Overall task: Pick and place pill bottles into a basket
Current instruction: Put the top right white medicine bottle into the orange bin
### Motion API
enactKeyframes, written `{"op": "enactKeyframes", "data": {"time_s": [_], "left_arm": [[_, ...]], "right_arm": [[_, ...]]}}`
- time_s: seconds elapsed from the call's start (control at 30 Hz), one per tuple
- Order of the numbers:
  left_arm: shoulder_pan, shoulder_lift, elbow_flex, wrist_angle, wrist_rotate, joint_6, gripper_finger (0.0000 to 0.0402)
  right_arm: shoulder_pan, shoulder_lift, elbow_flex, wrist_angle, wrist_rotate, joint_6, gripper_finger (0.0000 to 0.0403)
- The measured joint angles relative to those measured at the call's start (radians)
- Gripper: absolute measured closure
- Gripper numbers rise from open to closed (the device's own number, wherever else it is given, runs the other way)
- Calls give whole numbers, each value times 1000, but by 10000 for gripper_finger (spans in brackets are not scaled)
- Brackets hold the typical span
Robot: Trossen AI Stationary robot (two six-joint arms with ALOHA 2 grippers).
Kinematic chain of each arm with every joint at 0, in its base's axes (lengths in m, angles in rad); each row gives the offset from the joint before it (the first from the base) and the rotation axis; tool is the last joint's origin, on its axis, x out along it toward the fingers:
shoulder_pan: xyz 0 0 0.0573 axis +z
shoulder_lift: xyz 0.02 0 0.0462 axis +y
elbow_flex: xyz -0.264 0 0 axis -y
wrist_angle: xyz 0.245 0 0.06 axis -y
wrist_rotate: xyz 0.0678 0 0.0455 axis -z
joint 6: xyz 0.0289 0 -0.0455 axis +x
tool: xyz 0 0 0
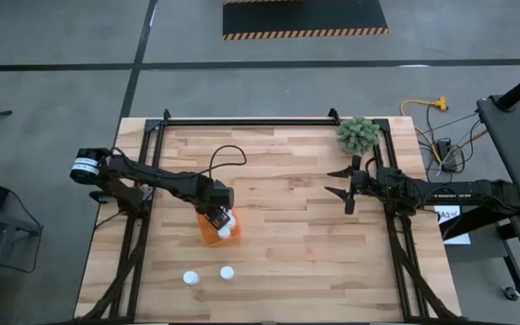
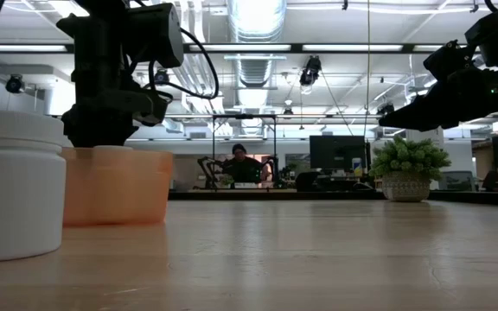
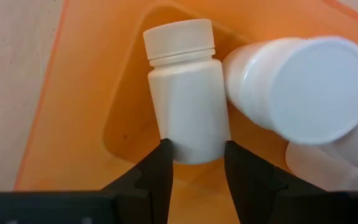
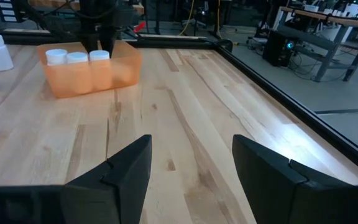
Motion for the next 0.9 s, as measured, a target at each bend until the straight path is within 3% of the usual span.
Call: {"op": "enactKeyframes", "data": {"time_s": [0.9], "left_arm": [[13,-15,-1,0,6,17,283]], "right_arm": [[0,0,0,-3,0,0,188]]}}
